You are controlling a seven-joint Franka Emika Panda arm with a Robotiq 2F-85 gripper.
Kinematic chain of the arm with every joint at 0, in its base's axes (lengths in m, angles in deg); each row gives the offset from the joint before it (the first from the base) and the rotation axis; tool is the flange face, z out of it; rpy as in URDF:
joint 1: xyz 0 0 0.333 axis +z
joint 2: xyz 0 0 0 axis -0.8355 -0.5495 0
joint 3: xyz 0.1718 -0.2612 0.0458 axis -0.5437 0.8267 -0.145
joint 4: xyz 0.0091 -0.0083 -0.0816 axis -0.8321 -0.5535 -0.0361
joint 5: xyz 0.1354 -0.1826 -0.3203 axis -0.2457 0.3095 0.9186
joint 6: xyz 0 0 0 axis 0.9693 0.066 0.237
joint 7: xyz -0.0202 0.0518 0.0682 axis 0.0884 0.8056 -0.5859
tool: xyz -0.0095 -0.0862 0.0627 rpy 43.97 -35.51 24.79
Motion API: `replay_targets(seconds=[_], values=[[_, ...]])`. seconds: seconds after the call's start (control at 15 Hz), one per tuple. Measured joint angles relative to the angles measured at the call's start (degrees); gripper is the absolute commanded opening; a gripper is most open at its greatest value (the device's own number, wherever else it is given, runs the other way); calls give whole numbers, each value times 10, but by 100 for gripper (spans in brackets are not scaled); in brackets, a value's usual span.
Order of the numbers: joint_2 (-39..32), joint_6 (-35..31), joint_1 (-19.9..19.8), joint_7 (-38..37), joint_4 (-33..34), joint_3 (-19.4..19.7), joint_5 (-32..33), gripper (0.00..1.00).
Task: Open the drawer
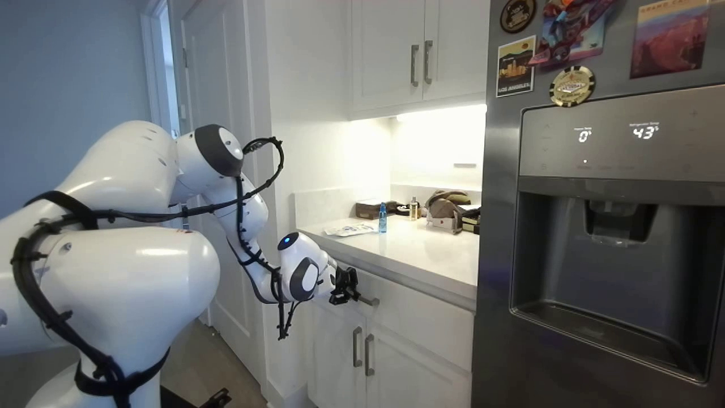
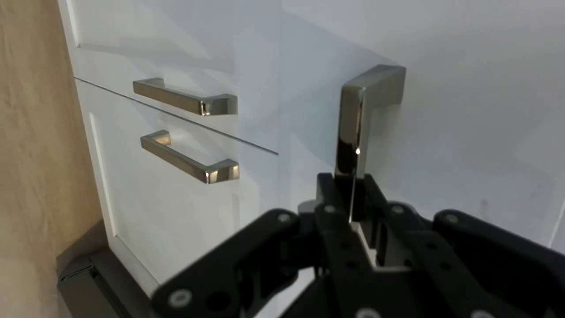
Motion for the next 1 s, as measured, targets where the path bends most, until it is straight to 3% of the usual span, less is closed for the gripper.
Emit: replay_targets(seconds=[0.67,1.0], values=[[44,-4,8,0,-57,-15,19,4],[111,-10,7,0,-139,-46,43,4]])
